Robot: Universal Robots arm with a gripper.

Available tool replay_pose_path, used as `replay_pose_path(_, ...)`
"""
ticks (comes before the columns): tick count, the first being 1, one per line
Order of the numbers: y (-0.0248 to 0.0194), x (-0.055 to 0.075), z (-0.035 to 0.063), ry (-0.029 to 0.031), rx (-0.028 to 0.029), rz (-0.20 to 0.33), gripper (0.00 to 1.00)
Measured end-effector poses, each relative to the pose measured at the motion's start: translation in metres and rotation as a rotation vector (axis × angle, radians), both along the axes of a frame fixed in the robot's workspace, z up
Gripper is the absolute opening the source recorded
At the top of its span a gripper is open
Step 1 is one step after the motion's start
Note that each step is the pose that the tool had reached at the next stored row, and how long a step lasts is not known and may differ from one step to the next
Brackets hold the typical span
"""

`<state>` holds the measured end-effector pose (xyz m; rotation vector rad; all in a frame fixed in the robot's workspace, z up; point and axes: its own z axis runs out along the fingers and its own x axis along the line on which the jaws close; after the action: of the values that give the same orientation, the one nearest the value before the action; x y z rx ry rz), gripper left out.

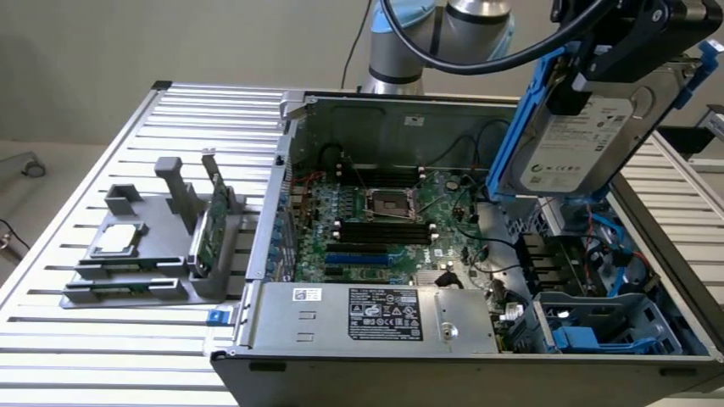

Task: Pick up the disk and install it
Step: 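Pick up the disk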

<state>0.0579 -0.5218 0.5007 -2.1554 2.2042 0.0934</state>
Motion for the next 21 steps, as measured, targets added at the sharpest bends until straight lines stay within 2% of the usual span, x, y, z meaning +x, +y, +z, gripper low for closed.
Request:
replay_pose_path(13,-0.0153,0.000,0.0000,0.0000,-0.0015,-0.054,0.33)
replay_pose_path(21,-0.0315,0.000,-0.0005,-0.0001,-0.0040,-0.067,0.33)
